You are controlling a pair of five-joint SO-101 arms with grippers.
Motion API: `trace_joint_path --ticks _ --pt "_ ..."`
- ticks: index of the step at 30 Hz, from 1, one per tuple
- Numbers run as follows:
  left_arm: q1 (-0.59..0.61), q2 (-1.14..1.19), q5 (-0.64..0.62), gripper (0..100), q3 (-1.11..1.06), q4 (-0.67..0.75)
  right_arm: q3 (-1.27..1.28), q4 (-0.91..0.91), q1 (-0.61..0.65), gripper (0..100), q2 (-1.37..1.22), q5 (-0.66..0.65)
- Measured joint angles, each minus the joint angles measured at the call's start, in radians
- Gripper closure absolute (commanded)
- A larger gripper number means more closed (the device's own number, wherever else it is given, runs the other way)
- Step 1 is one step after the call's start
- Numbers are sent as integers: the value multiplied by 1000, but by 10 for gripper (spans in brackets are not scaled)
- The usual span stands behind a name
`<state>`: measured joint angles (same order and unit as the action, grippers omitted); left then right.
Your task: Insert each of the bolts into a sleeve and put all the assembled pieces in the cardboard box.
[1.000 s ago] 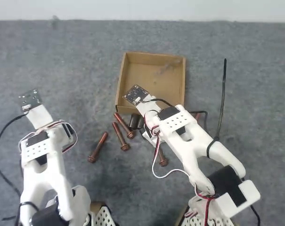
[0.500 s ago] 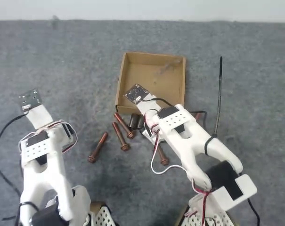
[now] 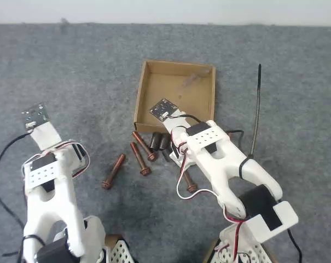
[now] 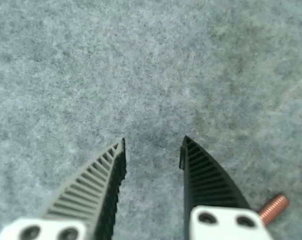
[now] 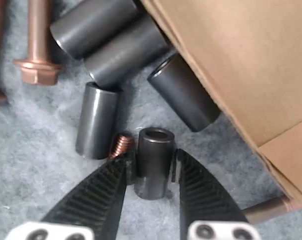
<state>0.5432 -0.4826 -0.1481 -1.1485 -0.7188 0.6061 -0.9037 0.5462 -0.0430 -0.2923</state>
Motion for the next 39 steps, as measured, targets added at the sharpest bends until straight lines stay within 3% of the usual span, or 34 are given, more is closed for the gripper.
trace_joint_path --ticks 8,18,28,35,39 --pt "0 0 0 835 0 0 0 -5 -2 991 -6 -69" --pt "0 0 0 836 0 0 -2 -28 -21 992 5 -78" --pt "0 0 0 836 0 0 71 -92 -164 992 175 127" --pt "0 0 0 839 0 0 216 -58 -216 992 328 181" --pt "-3 0 -5 907 0 -26 267 -29 -233 992 381 184"
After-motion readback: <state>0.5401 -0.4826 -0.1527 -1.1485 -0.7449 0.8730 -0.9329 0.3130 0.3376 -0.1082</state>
